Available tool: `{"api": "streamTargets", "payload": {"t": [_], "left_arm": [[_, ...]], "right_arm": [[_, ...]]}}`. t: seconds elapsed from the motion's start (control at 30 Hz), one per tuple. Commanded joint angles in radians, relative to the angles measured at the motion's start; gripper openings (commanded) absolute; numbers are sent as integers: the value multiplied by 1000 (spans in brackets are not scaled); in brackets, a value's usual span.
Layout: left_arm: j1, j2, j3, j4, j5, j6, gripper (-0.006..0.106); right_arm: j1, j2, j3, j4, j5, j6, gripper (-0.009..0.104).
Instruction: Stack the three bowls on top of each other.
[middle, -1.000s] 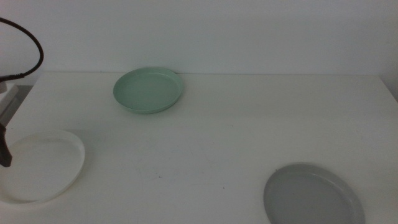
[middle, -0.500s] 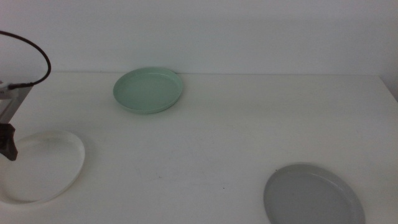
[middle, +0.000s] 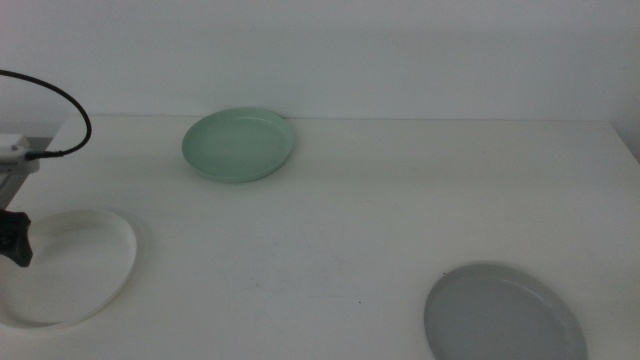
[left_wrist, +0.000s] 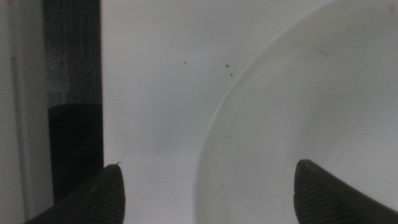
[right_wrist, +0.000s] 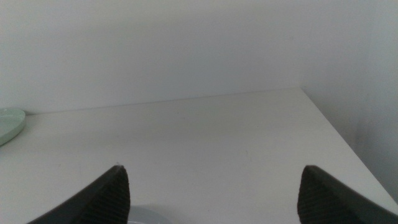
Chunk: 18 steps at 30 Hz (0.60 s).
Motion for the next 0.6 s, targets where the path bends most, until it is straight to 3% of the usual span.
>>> {"api": "streamTargets", "payload": {"t": [0.0, 0.27, 0.57], "left_arm": [[4, 11, -1, -14, -2, 6, 89], [4, 42, -1, -14, 17, -9, 64], [4, 47, -4, -11, 64, -31, 5]], "right_arm": [[-3, -5, 3, -6, -9, -3, 93], [-3, -5, 3, -6, -9, -3, 93], [-3, -5, 3, -6, -9, -3, 93]]}}
